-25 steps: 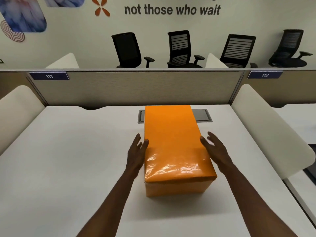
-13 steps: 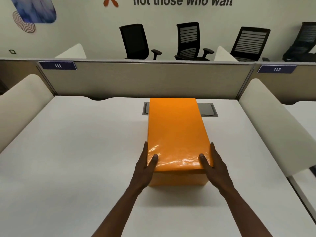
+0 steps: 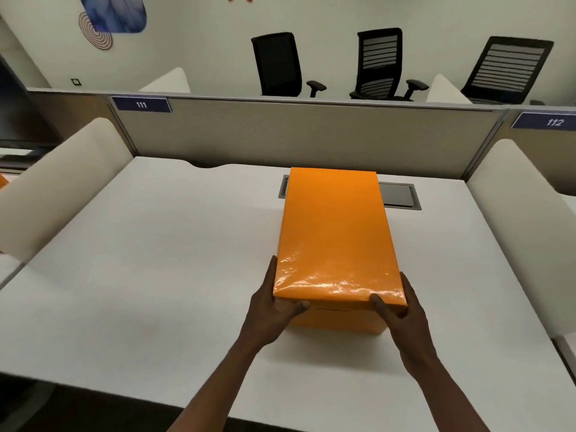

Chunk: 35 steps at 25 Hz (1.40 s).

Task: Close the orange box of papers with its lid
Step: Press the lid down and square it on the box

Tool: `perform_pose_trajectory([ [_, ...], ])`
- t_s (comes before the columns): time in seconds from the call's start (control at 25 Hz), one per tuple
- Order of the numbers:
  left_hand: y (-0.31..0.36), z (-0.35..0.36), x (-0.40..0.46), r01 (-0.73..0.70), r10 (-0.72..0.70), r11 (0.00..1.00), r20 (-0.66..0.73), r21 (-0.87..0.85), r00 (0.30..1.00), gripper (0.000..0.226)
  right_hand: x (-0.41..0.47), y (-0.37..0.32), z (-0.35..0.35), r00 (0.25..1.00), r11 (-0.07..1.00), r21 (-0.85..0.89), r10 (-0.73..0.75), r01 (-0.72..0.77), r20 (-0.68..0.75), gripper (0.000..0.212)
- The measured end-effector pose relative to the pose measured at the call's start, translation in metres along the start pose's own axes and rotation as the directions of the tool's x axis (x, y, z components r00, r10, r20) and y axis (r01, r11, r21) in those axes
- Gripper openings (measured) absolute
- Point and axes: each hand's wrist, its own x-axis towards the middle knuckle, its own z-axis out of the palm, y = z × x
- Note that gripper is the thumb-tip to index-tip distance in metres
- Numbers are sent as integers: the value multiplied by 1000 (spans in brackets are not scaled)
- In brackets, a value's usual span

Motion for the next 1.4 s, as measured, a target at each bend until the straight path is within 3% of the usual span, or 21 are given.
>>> perform_pose_trajectory([
  [0.24,-12,-29,-19,-4,1,999,-75,-41,997,102,-12,-10,28,1000,1000,27,12,-12,23,83],
  [0.48,-28,-108,-11,-22,16,999,-145,-39,989,98,-5,-38,111,995,999,54,-6,1,101,81],
  [0.76,-59,-305,26,-40,43,999,-208,17,977,96,14,-69,308,981,997,47,-61,54,182,85],
  [0.96,-86,-430,54,-13,25,998,-191,68,981,120,25,-85,434,968,997,71,-50,34,246,82],
  [1.16,-110,-515,81,46,-41,999,-162,27,986,123,33,-98,532,977,999,36,-21,13,210,91],
  [1.4,-118,-582,115,29,-19,997,-128,73,992,125,50,-113,607,979,998,37,-58,52,196,91],
])
